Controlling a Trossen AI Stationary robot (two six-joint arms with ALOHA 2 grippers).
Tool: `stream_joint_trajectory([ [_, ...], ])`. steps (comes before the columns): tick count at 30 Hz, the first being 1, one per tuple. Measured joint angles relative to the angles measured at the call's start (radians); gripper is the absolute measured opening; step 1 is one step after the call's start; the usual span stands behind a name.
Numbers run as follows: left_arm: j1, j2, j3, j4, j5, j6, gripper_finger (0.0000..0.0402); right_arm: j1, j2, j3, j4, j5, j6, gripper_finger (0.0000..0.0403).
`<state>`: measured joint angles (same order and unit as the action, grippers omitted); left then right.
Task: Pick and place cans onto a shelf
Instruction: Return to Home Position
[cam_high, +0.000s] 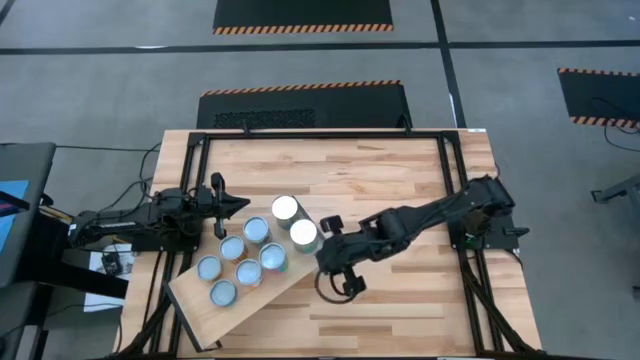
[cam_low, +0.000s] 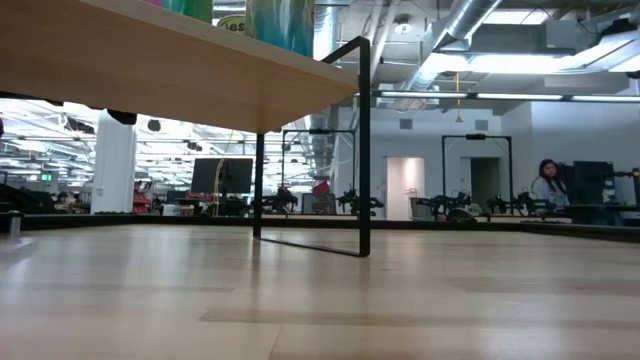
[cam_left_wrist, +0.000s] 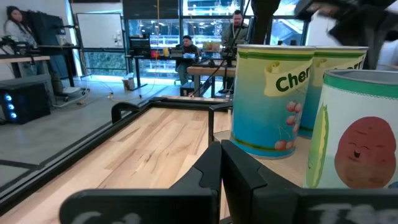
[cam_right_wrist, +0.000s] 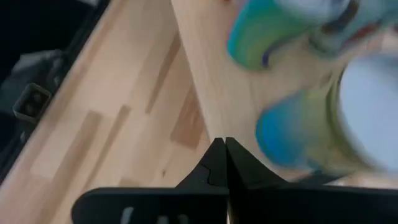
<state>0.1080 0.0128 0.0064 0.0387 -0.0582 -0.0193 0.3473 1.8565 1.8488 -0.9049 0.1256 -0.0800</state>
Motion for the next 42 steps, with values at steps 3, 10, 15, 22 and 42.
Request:
stream_joint_trajectory([
  [3, 0.0, 0.0, 0.0, 0.0, 0.0, 0.0, 0.0, -0.005, -0.079, -0.157, 0.138, -0.023, 0.0, 0.0003],
  [10, 0.0, 0.0, 0.0, 0.0, 0.0, 0.0, 0.0, -0.01, -0.362, -0.566, 0.5, -0.053, 0.001, 0.0003],
  [15, 0.001, 0.0, 0.0, 0.003, -0.03, -0.068, 0.0, -0.036, -0.572, -0.818, 0.659, -0.052, -0.012, 0.0003],
  [22, 0.002, 0.0, 0.014, -0.033, -0.052, -0.054, 0.0, -0.181, -0.862, -1.159, 0.869, -0.151, -0.077, 0.0009],
  [42, 0.123, 0.0, 0.006, -0.019, 0.012, -0.054, 0.0, -0.641, -1.389, -1.624, 1.17, -0.308, -0.08, 0.0005],
])
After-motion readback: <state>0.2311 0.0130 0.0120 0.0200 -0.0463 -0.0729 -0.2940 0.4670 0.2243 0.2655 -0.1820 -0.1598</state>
